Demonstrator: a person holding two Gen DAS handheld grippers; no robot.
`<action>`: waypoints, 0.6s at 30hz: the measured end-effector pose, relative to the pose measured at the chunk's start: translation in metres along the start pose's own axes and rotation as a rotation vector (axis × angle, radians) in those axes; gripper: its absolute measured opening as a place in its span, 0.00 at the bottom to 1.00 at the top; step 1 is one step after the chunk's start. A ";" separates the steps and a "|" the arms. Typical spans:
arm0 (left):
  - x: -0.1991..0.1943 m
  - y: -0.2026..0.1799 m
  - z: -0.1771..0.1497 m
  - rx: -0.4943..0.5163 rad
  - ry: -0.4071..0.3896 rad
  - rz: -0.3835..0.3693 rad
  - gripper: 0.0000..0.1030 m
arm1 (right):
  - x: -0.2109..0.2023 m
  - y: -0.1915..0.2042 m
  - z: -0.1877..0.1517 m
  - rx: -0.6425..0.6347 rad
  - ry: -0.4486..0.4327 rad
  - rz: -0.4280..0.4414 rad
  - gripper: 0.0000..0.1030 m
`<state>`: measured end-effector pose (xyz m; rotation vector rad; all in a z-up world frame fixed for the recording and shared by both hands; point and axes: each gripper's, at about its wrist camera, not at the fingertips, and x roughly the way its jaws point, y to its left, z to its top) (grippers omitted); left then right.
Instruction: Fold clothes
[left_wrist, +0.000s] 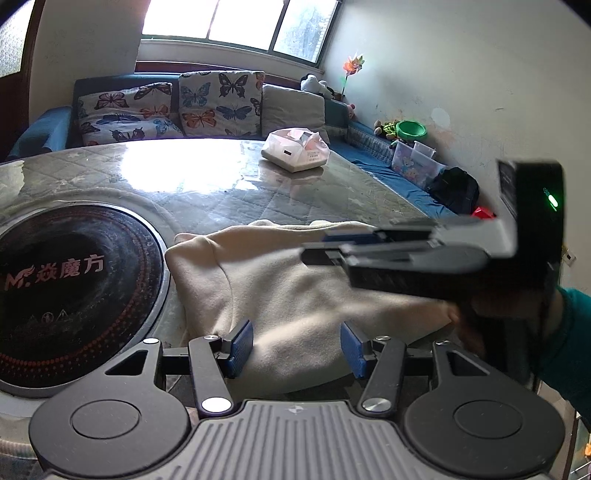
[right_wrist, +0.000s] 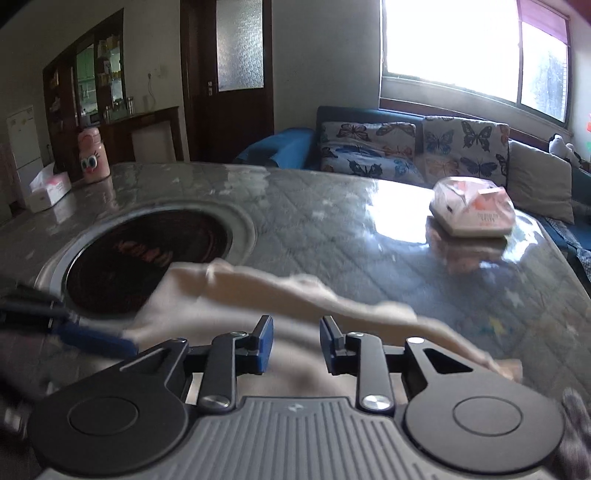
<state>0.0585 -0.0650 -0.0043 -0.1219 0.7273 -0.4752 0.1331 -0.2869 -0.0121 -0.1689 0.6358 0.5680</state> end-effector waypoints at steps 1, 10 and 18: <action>-0.001 0.000 -0.001 0.000 0.000 0.001 0.54 | -0.005 0.001 -0.006 0.005 0.003 0.000 0.27; -0.002 0.001 -0.006 0.003 -0.006 0.026 0.54 | -0.054 0.012 -0.055 0.037 -0.055 -0.081 0.34; -0.006 -0.005 -0.009 0.004 -0.011 0.058 0.57 | -0.071 0.029 -0.067 -0.008 -0.109 -0.155 0.38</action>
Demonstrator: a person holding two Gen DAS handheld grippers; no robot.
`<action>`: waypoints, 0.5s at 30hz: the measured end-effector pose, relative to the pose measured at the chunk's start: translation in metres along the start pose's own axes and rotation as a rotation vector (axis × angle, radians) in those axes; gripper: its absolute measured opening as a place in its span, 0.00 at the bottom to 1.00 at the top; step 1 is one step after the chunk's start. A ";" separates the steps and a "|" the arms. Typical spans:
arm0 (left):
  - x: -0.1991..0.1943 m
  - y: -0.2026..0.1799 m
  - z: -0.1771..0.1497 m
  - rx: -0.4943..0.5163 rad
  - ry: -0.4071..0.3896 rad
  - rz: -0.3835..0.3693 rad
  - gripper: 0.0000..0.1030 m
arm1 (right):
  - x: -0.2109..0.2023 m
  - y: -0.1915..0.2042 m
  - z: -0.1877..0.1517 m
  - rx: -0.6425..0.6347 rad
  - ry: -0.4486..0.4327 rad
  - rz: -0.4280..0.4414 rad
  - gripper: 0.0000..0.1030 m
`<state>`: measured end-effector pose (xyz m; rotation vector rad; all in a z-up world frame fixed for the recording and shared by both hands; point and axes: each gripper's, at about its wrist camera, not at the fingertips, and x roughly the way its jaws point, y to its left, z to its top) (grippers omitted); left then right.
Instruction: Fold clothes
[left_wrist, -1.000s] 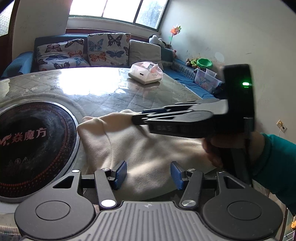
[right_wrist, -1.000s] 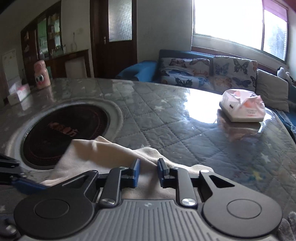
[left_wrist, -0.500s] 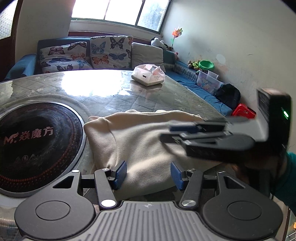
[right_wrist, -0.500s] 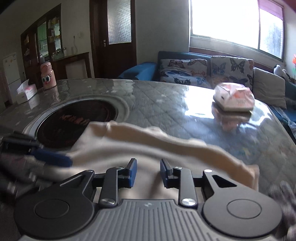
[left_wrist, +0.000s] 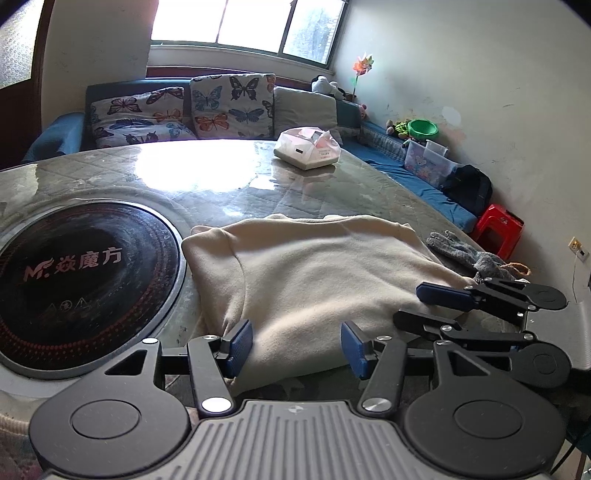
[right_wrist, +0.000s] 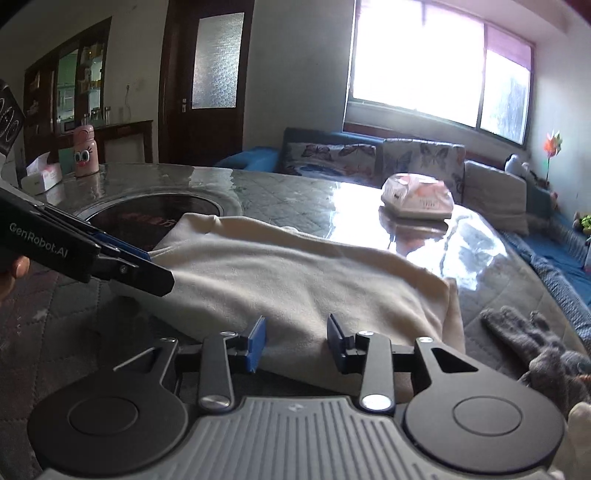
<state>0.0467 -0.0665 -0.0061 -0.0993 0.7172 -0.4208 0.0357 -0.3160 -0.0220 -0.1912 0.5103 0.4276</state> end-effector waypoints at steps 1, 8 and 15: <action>-0.002 -0.001 0.000 -0.002 -0.002 0.003 0.59 | -0.001 0.001 0.001 0.009 -0.006 0.000 0.43; -0.011 -0.006 -0.006 -0.018 0.010 0.033 0.71 | -0.007 0.007 0.000 0.067 -0.016 -0.031 0.55; -0.017 -0.010 -0.017 -0.032 0.042 0.069 0.82 | -0.024 0.014 -0.003 0.080 -0.025 -0.061 0.79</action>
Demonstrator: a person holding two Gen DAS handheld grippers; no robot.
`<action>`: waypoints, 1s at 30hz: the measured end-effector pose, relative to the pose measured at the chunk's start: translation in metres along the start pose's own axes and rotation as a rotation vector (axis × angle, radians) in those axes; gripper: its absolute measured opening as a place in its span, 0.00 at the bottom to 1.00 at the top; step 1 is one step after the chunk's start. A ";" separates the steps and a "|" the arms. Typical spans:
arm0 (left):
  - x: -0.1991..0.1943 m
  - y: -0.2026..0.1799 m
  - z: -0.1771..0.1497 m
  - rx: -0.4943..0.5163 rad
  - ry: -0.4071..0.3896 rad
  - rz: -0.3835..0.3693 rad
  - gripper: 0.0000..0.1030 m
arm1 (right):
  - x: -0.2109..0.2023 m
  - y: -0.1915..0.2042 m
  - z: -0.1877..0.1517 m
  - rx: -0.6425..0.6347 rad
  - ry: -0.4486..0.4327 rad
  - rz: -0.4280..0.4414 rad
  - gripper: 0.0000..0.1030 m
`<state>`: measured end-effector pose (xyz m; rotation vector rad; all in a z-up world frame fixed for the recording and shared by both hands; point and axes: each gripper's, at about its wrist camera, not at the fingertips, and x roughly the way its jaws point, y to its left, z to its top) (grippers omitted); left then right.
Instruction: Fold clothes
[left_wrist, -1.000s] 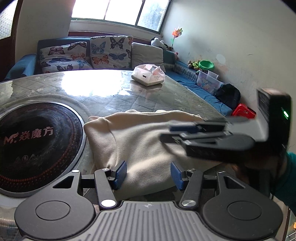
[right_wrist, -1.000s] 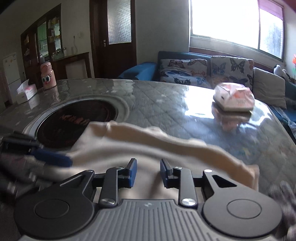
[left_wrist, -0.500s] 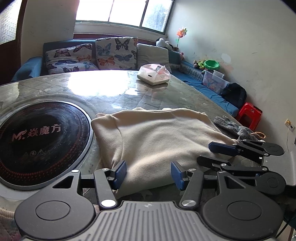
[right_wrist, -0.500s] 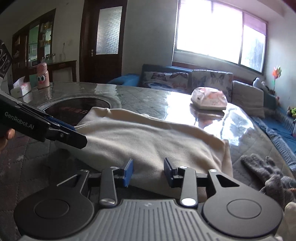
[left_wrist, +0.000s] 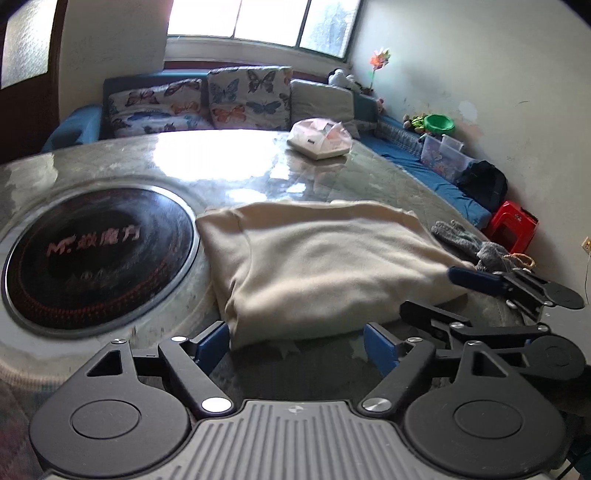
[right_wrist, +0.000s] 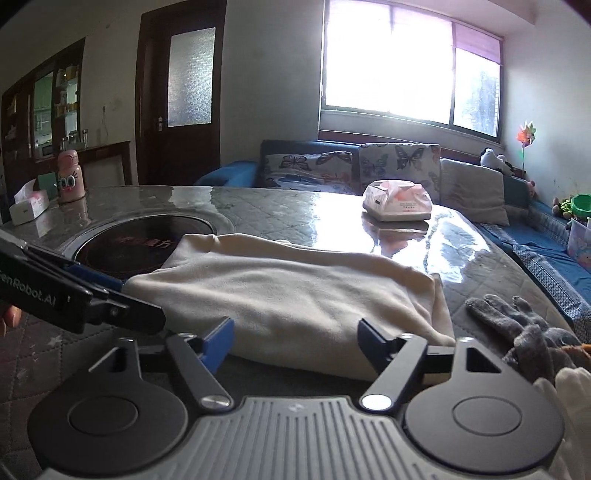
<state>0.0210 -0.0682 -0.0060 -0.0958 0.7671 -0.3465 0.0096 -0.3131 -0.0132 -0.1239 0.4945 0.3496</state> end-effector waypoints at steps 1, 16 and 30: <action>0.000 0.001 -0.002 -0.006 0.008 0.007 0.84 | -0.002 0.001 -0.001 0.003 0.001 -0.004 0.79; -0.017 0.002 -0.020 -0.030 0.001 0.044 1.00 | -0.021 0.012 -0.011 0.065 0.049 -0.021 1.00; -0.022 -0.005 -0.038 -0.036 0.020 0.122 1.00 | -0.036 0.015 -0.024 0.087 0.112 -0.056 1.00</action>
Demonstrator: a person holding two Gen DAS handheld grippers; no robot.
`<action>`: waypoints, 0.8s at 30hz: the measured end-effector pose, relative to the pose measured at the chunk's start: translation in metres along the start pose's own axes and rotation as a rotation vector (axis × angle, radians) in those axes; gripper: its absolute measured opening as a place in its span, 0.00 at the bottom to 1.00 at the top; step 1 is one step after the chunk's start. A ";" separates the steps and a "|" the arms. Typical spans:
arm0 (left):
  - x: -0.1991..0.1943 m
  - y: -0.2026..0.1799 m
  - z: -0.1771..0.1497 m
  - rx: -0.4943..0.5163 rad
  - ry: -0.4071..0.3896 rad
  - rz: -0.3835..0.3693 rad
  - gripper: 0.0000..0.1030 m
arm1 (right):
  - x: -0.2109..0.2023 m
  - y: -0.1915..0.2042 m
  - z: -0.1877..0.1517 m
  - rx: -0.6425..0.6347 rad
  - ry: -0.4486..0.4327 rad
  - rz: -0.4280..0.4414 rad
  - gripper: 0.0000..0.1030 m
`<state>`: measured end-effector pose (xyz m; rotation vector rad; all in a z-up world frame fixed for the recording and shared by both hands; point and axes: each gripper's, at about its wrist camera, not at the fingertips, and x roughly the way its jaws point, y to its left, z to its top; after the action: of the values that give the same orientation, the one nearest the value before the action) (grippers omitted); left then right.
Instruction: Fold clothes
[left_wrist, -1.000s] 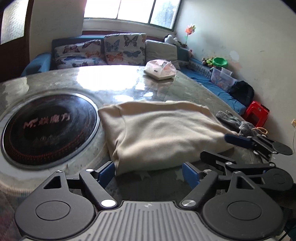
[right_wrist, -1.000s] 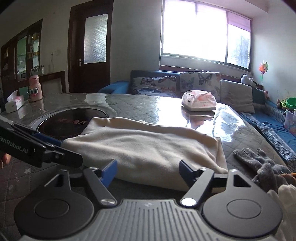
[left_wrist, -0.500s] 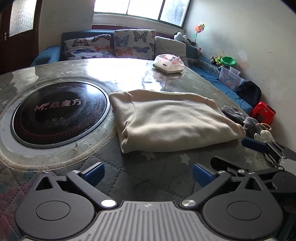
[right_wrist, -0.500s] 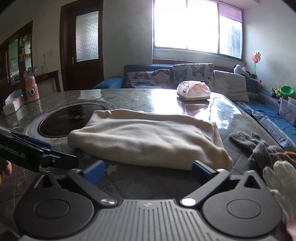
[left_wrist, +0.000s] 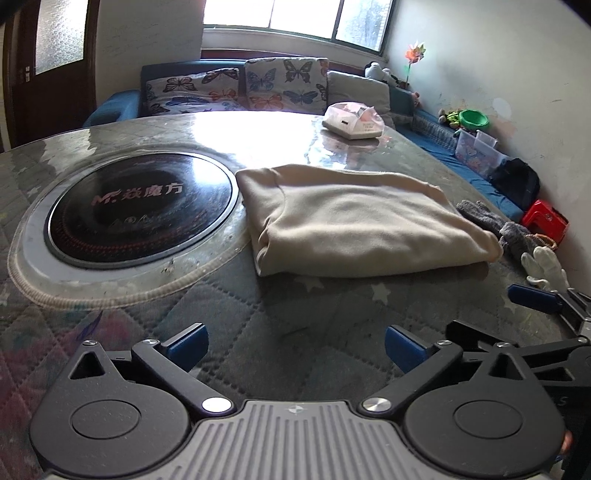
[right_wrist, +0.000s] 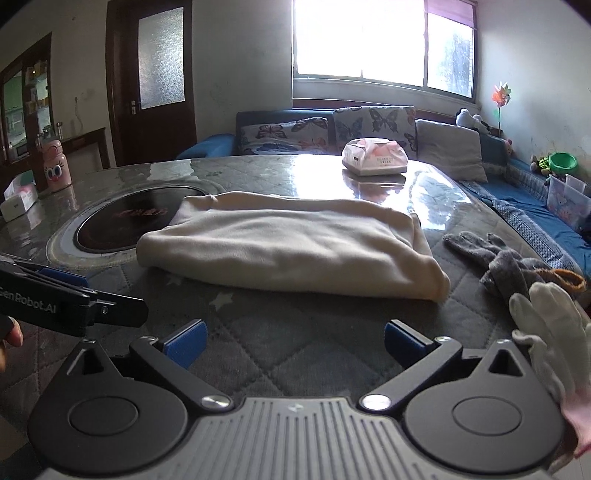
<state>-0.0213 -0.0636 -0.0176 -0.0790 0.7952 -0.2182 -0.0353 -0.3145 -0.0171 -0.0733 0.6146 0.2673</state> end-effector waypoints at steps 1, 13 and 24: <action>0.000 0.000 -0.001 0.001 0.005 0.007 1.00 | -0.002 0.001 -0.001 -0.001 0.000 -0.002 1.00; -0.008 -0.005 -0.011 0.017 0.023 0.066 1.00 | -0.013 0.009 -0.011 -0.003 -0.003 -0.047 1.00; -0.011 -0.011 -0.015 0.033 0.038 0.082 1.00 | -0.021 0.006 -0.022 0.044 0.002 -0.069 1.00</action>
<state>-0.0418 -0.0716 -0.0185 -0.0115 0.8304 -0.1557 -0.0654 -0.3170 -0.0223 -0.0523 0.6182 0.1872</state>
